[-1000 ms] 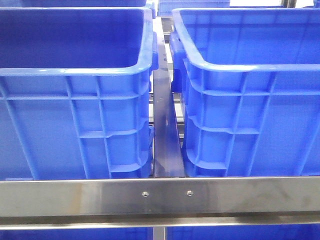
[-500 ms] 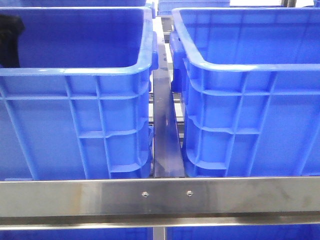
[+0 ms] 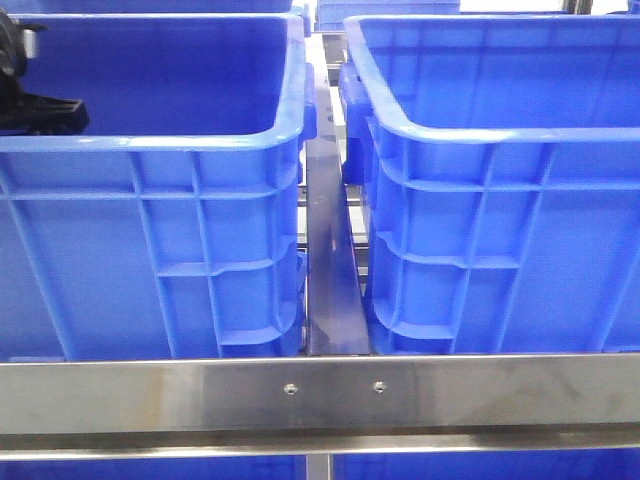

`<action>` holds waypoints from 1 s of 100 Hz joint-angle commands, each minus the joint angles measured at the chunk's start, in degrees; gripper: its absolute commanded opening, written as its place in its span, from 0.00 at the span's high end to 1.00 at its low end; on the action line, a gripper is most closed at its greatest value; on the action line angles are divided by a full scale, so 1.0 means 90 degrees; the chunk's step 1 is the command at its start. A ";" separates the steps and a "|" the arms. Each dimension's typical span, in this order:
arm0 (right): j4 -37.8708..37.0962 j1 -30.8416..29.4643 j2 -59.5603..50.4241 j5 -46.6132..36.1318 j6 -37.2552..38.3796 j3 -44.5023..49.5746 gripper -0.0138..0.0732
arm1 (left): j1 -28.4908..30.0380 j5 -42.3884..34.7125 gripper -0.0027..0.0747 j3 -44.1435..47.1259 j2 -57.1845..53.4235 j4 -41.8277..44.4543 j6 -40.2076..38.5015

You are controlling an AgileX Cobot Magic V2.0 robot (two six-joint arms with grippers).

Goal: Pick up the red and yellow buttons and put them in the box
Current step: 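Grasp a red mushroom push button with the left gripper and lift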

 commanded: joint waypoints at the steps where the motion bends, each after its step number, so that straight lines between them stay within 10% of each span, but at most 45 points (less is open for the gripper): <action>1: -0.0043 -0.0016 -0.0154 -0.0485 0.0013 -0.0106 0.91 | -0.0050 -0.0247 0.34 -0.0206 -0.0292 0.0004 -0.0081; 34: -0.0043 -0.0016 -0.0154 -0.0485 0.0013 -0.0106 0.91 | -0.0050 -0.0371 0.74 -0.0206 -0.0304 0.0004 -0.0081; 100: -0.0043 -0.0016 -0.0154 -0.0485 0.0013 -0.0106 0.91 | -0.1166 -0.0281 0.75 -0.0206 -0.2842 -0.1354 0.1277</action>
